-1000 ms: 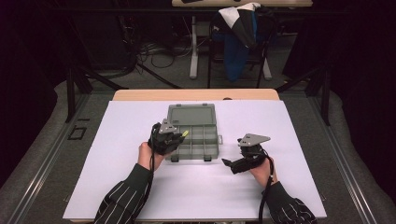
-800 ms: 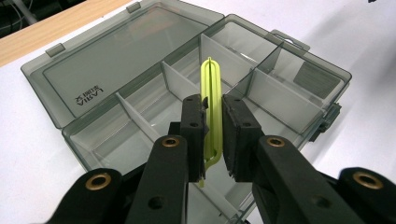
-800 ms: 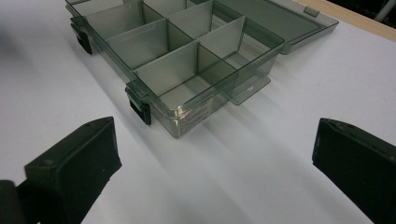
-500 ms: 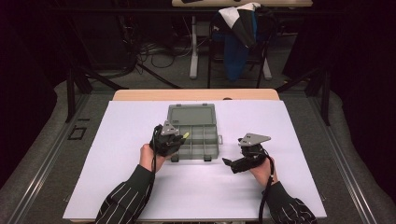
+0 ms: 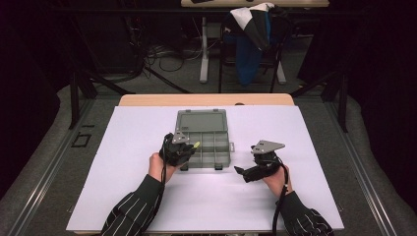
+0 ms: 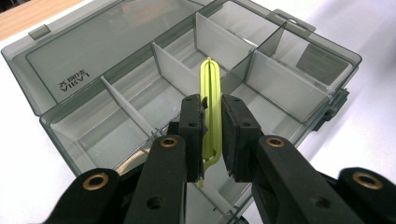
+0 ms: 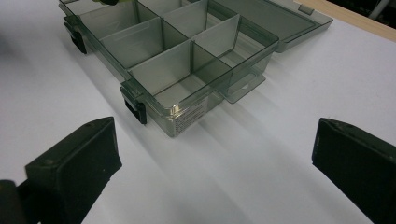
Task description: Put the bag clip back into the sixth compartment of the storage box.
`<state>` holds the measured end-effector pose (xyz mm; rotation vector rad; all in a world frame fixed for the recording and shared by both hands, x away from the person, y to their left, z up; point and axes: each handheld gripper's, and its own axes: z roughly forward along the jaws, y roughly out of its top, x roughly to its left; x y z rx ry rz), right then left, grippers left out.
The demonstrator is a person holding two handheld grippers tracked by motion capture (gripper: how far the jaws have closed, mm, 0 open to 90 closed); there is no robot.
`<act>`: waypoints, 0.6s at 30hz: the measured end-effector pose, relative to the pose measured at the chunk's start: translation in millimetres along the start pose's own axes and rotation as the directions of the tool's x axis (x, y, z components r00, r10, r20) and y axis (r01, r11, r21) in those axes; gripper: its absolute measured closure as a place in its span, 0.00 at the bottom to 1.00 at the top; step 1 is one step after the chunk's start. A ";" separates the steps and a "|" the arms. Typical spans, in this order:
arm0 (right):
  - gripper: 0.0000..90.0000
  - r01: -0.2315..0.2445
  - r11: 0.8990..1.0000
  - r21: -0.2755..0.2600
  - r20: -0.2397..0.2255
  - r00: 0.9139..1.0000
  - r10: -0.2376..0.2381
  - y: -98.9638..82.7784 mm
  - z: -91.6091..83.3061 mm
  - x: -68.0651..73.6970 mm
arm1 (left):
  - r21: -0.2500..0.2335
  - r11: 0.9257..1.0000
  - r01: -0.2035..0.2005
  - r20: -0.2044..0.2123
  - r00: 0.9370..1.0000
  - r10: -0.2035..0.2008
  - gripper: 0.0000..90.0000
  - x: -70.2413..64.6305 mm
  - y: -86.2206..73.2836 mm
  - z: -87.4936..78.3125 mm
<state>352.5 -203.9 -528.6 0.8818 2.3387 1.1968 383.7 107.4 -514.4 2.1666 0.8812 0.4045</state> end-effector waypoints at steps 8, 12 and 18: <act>0.00 0.001 1.000 -0.001 -0.005 1.000 -0.001 0.2 0.2 0.4 | 0.011 1.000 0.007 -0.007 1.000 -0.007 0.88 -0.5 -1.2 1.2; 0.00 -0.001 1.000 -0.002 -0.004 1.000 0.001 0.3 0.2 0.3 | 0.017 1.000 0.007 -0.007 1.000 -0.007 0.88 -2.5 -1.1 2.1; 0.00 0.000 1.000 -0.003 -0.006 1.000 0.000 0.3 0.2 0.3 | 0.024 1.000 0.009 -0.009 1.000 -0.009 0.88 -4.2 -1.3 4.4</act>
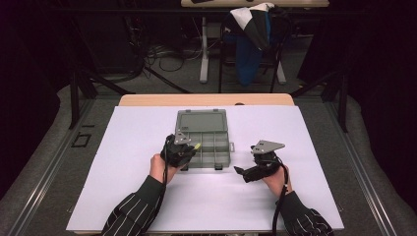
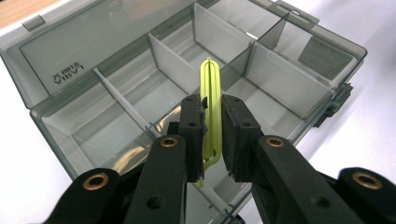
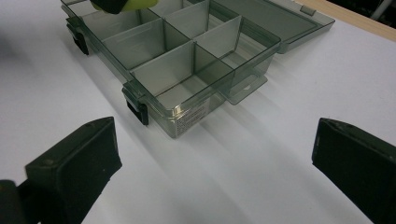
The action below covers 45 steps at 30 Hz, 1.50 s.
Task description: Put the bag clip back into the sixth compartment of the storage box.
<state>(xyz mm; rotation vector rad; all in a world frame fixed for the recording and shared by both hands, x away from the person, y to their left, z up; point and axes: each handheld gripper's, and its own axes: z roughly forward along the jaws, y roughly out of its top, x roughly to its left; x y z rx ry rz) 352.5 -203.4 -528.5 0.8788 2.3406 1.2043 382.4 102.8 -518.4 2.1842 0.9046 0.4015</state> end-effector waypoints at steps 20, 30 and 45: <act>0.00 -0.009 1.000 -0.003 0.003 1.000 0.009 0.0 0.1 -1.3 | -0.013 1.000 0.007 -0.042 0.999 -0.008 0.37 4.7 -2.3 -4.4; 0.00 -0.013 1.000 -0.010 0.005 1.000 0.013 0.7 0.0 -1.0 | -0.027 1.000 -0.013 -0.025 1.000 0.012 0.22 8.1 -3.8 -6.4; 0.00 -0.010 1.000 -0.001 0.011 1.000 0.010 -0.6 1.5 -2.8 | -0.023 0.998 -0.060 -0.037 0.998 0.059 0.08 5.4 -4.2 -8.5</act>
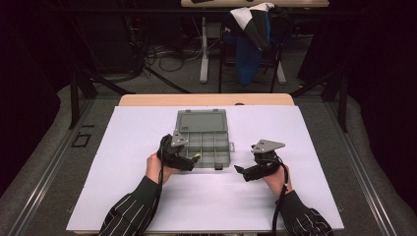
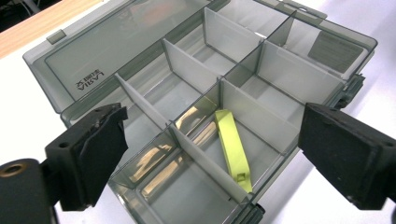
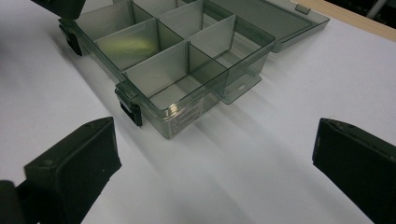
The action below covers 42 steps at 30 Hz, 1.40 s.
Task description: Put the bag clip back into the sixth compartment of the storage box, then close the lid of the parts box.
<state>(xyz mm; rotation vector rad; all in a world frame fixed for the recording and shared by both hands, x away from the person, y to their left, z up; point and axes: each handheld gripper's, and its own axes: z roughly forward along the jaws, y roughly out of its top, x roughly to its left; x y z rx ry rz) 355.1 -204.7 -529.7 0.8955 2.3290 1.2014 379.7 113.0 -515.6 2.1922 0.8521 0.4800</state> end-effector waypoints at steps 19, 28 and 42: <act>0.00 0.019 1.000 0.008 -0.021 1.000 -0.019 -0.9 2.8 2.0 | 0.028 0.998 -0.064 0.010 0.998 0.063 0.00 16.1 0.9 -3.7; 0.00 0.019 1.000 0.007 -0.023 1.000 -0.019 -0.9 3.0 1.9 | 0.041 0.996 -0.080 0.028 0.997 0.078 0.00 21.7 5.2 0.8; 0.00 0.025 1.000 0.003 -0.030 0.999 -0.025 -0.4 3.3 2.6 | 0.045 0.994 -0.098 0.059 0.994 0.096 0.00 25.7 23.3 13.5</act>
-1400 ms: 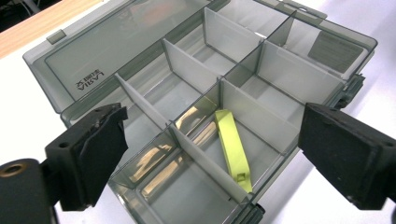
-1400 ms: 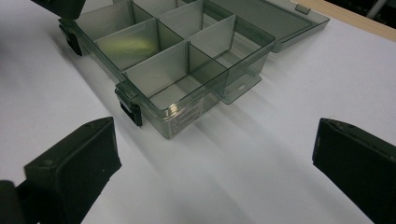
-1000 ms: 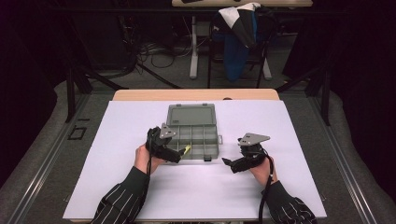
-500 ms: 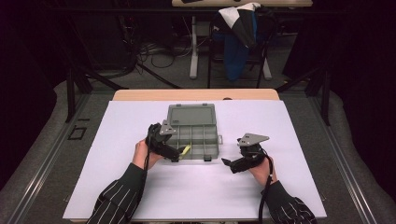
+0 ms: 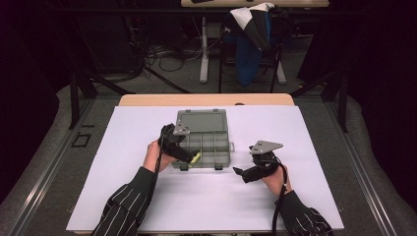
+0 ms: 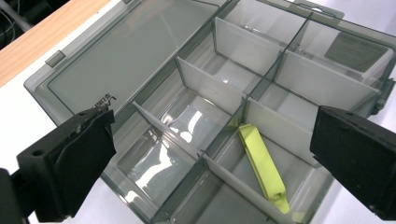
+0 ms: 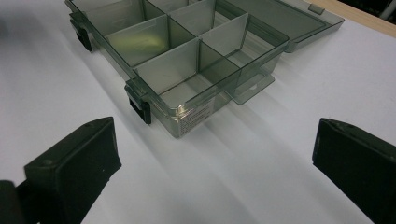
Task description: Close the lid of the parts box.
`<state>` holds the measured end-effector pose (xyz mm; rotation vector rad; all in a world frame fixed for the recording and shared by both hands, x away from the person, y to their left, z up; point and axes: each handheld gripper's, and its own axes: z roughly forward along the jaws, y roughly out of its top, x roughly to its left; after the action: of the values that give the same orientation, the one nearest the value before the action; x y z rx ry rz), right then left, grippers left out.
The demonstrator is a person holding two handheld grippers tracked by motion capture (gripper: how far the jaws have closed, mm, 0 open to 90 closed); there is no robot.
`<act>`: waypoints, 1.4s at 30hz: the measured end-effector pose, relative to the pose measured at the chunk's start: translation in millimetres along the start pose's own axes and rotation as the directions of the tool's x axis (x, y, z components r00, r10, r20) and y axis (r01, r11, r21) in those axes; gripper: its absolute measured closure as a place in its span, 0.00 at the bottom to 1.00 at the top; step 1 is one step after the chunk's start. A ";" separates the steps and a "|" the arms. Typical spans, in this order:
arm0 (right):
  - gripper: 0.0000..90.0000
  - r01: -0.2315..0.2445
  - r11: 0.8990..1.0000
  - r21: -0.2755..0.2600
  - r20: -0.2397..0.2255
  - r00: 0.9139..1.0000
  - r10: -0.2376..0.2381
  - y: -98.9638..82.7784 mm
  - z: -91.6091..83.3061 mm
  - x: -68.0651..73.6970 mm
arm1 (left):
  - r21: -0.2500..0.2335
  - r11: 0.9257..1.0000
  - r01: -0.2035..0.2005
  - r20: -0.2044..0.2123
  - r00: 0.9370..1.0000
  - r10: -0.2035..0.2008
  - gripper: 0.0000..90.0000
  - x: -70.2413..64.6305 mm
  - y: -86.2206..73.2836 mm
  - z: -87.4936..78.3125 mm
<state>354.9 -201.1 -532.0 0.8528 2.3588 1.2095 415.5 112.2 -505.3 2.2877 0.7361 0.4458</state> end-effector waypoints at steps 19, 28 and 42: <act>0.00 0.005 1.000 0.013 -0.003 1.000 -0.005 -0.8 2.2 1.0 | 0.065 0.998 0.015 0.005 1.000 -0.015 0.25 6.6 -10.2 15.7; 0.00 0.006 1.000 0.019 -0.006 1.000 -0.006 -1.0 3.7 0.4 | 0.063 0.997 0.053 0.008 0.999 -0.053 0.37 12.1 -15.8 21.3; 0.00 0.015 1.000 0.023 -0.003 1.000 -0.015 -0.9 2.6 0.8 | 0.080 0.991 0.103 0.016 0.994 -0.105 0.50 8.3 -19.3 28.7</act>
<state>355.5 -199.4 -534.3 0.8395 2.3817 1.1811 428.8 114.5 -538.2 2.3109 0.8722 0.3502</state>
